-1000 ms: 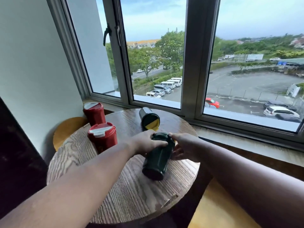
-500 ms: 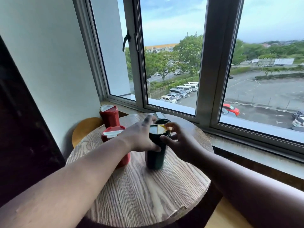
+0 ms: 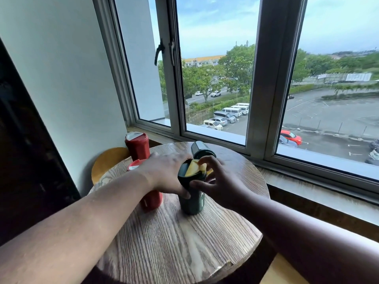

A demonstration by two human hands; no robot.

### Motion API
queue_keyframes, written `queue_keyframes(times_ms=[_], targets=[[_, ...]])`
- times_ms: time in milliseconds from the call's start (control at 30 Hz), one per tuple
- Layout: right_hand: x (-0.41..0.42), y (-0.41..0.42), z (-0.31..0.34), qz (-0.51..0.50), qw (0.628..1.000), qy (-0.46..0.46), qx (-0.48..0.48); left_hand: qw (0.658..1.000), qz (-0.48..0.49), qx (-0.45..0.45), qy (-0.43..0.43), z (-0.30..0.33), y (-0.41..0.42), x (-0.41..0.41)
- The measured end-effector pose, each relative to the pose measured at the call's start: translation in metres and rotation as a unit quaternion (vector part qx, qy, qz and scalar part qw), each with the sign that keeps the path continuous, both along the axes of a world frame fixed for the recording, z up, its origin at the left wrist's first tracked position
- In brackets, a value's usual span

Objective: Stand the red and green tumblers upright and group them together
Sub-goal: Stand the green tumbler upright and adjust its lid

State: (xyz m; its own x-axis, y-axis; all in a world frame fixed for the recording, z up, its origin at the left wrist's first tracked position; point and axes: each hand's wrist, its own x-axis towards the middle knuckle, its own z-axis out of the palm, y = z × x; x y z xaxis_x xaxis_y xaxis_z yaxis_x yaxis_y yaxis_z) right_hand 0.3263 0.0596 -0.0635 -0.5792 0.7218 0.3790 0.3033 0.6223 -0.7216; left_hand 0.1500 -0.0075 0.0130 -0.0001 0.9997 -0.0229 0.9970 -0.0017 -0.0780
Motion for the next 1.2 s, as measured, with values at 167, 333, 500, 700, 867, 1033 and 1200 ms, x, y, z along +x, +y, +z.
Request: queue_keyframes(times_ms=[167, 333, 500, 700, 867, 1033, 1200], targets=[[-0.001, 0.012, 0.001, 0.001, 0.99, 0.063, -0.124, 0.993, -0.011, -0.037, -0.111, 0.016, 0.003, -0.014], [-0.003, 0.05, 0.015, -0.059, 0.977, 0.105, -0.176, 0.979, -0.045, 0.042, -0.194, 0.039, 0.03, -0.039], [-0.009, 0.102, 0.015, -0.154, 0.973, 0.036, -0.167, 0.979, -0.068, 0.035, -0.187, 0.036, 0.085, -0.063], [-0.025, 0.139, 0.005, -0.182, 0.955, -0.1, -0.213, 0.982, -0.066, -0.071, -0.163, 0.01, 0.151, -0.075], [-0.036, 0.153, -0.008, -0.189, 0.945, -0.149, -0.224, 0.968, -0.046, -0.133, -0.209, -0.016, 0.189, -0.077], [-0.051, 0.156, -0.019, -0.146, 0.927, -0.025, -0.344, 0.937, -0.041, -0.176, -0.298, -0.031, 0.202, -0.073], [-0.06, 0.148, -0.018, -0.156, 0.932, -0.012, -0.327, 0.957, -0.077, -0.128, -0.25, -0.032, 0.203, -0.072]])
